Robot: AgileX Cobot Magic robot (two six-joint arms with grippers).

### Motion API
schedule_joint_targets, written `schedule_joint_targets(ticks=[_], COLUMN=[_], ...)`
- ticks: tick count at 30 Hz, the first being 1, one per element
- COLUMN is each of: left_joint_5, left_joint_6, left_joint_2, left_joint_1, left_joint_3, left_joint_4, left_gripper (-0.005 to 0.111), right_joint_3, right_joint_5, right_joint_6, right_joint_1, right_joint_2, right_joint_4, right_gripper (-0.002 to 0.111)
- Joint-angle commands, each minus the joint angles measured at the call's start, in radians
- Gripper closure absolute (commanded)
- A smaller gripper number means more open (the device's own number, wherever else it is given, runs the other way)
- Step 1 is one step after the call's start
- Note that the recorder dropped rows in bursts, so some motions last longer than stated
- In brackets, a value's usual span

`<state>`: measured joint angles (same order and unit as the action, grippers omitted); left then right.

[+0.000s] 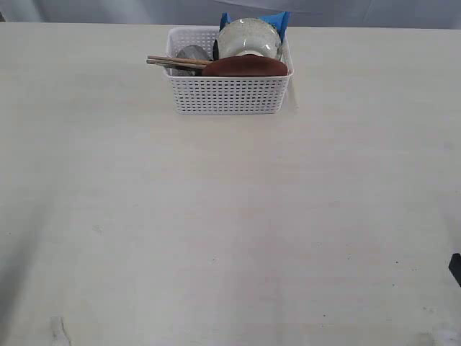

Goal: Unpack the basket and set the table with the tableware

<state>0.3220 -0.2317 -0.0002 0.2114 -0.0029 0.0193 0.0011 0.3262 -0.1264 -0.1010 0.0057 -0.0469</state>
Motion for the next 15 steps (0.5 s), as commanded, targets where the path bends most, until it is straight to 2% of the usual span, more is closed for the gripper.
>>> schedule_joint_targets(ticks=[1,9,14,15], left_joint_5=[0.001,0.001,0.001,0.001], left_joint_6=[0.008,0.008,0.008,0.008], left_joint_2=[0.000,0.000,0.000,0.000], left_joint_1=[0.048,0.047,0.047,0.047], left_joint_3=[0.003,0.003,0.003,0.003], left_joint_4=[0.007,0.011,0.011,0.011], left_gripper=[0.107,0.107,0.107,0.107], right_joint_3=[-0.001,-0.001,-0.001,-0.001], right_joint_5=[-0.003,-0.087,-0.431,-0.576], right_joint_6=[0.004,-0.020,-0.012,-0.012], right_joint_1=[0.006,0.006,0.006,0.006], right_joint_2=[-0.006,-0.006,-0.006,-0.006], right_joint_4=[-0.003,-0.033,-0.033,-0.033], right_gripper=[0.109,0.109,0.109,0.109])
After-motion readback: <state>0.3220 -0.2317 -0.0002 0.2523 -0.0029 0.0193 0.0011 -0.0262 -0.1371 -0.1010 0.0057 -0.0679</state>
